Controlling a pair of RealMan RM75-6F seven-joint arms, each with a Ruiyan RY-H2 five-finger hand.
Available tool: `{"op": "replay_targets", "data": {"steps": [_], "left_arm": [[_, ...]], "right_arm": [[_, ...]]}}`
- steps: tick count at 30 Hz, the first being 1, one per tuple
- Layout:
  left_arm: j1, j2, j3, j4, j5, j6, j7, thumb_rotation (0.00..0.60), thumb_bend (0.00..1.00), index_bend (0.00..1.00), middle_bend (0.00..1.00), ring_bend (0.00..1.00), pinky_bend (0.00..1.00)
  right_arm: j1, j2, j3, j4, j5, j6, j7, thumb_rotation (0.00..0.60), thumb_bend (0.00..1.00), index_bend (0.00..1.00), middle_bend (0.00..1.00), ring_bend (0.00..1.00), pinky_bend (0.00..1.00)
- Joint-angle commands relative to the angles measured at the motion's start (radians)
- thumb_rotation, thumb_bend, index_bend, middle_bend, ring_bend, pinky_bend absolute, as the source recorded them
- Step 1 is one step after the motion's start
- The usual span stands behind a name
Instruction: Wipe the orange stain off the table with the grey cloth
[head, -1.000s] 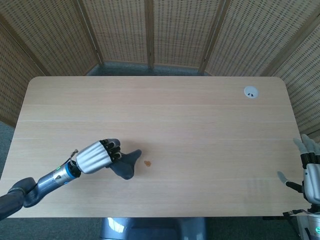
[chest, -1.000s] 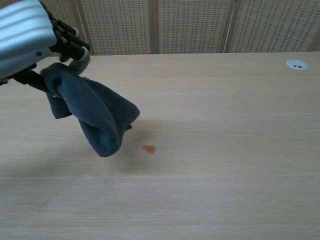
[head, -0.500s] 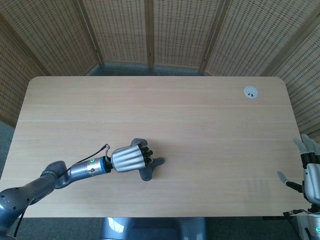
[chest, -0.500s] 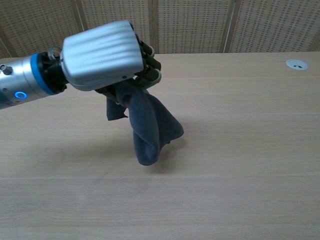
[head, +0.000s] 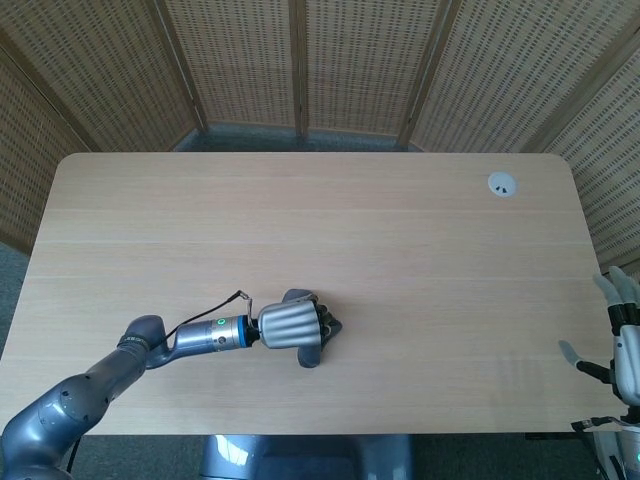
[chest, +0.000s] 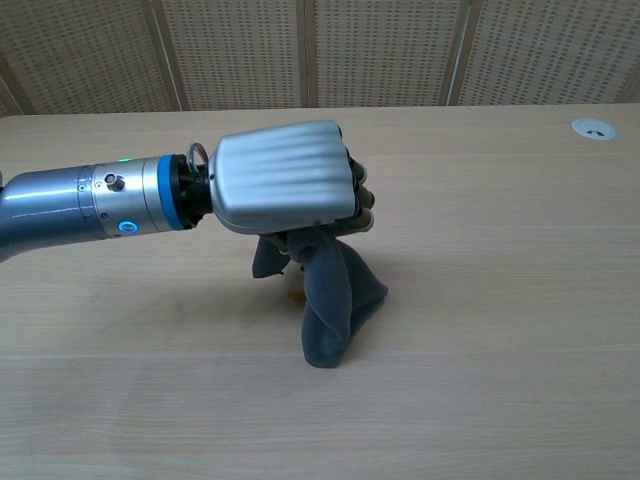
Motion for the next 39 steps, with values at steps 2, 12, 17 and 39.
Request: {"op": "replay_targets", "data": {"steps": [2, 12, 17, 39], "left_arm": [[-0.004, -0.015, 0.023, 0.016, -0.009, -0.015, -0.011, 0.600, 0.23, 0.71, 0.68, 0.66, 0.90], [0.051, 0.029, 0.104, 0.031, -0.013, 0.000, -0.020, 0.600, 0.23, 0.71, 0.68, 0.66, 0.90], [0.108, 0.072, 0.151, 0.052, -0.016, 0.011, -0.038, 0.600, 0.23, 0.71, 0.68, 0.66, 0.90], [0.166, 0.088, 0.132, 0.065, -0.112, -0.005, -0.087, 0.600, 0.23, 0.70, 0.67, 0.65, 0.90]], "right_arm": [[-0.001, 0.000, 0.000, -0.001, -0.001, 0.003, 0.000, 0.600, 0.18, 0.10, 0.00, 0.00, 0.11], [-0.002, 0.002, 0.001, -0.001, 0.001, 0.003, 0.005, 0.600, 0.18, 0.10, 0.00, 0.00, 0.11], [-0.001, 0.000, 0.001, -0.002, 0.001, 0.004, 0.000, 0.600, 0.18, 0.10, 0.00, 0.00, 0.11], [0.001, -0.005, -0.001, -0.002, 0.000, 0.001, -0.013, 0.600, 0.18, 0.10, 0.00, 0.00, 0.11]]}}
